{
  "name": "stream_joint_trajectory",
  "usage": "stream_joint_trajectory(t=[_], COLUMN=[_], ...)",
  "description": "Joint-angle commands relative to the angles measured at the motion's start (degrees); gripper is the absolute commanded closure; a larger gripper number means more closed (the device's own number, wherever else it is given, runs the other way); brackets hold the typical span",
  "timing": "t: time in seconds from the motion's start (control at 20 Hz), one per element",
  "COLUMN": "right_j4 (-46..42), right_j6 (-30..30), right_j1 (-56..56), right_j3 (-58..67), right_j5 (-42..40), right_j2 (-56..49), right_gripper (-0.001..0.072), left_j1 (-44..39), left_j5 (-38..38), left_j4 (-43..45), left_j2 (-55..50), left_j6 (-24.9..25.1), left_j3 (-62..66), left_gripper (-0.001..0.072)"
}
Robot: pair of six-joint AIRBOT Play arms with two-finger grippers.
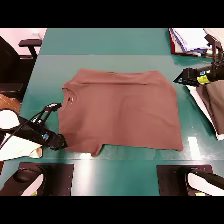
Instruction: Fold the shirts.
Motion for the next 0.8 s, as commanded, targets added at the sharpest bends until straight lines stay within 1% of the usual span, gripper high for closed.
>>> stream_joint_trajectory(t=[0.0, 0.1, 0.15, 0.2, 0.3, 0.4, 0.55, 0.6, 0.65, 0.75], right_j4=[0.0, 0.0, -0.02, 0.0, 0.0, -0.02, 0.0, 0.02, -0.02, 0.0], right_j6=[0.02, 0.02, 0.02, 0.02, 0.02, 0.0, -0.09, -0.48, -0.57, -0.57], right_j1=[0.02, 0.02, 0.02, 0.02, 0.02, 0.02, 0.02, 0.02, 0.02, 0.02], right_j3=[0.04, 0.04, 0.04, 0.04, 0.04, 0.04, 0.04, 0.04, 0.02, 0.02], right_j5=[-0.04, -0.02, 0.13, 0.11, 0.09, 0.07, 0.07, 0.09, 0.02, 0.13], right_j2=[0.0, 0.02, 0.02, 0.02, 0.0, 0.0, 0.0, 0.02, 0.0, 0.02], right_gripper=[0.0404, 0.0405, 0.0404, 0.0404, 0.0404, 0.0404, 0.0404, 0.0404, 0.0405, 0.0405], left_j1=[0.0, 1.22, 3.23, 5.79, 11.54, 15.15, 16.48, 16.48, 16.35, 16.35], left_j5=[5.38, 10.86, 11.69, 11.52, 11.54, 12.37, 15.52, 16.48, 18.29, 20.24], left_j4=[5.81, 12.57, 14.6, 14.71, 12.33, 9.86, 5.27, 2.73, 0.5, -0.5], left_j2=[1.68, 1.62, 1.11, 0.42, -1.11, -1.86, -1.97, -2.45, -2.56, -3.43], left_j6=[-0.92, -3.45, -4.13, -4.11, -2.95, -2.97, -2.99, -2.67, -1.14, -1.22], left_j3=[0.66, 1.01, 0.98, 0.74, -1.7, -5.64, -12.44, -12.85, -13.16, -13.31], left_gripper=[0.0164, 0.0165, 0.0165, 0.0165, 0.0165, 0.0165, 0.0166, 0.0165, 0.0165, 0.0166])
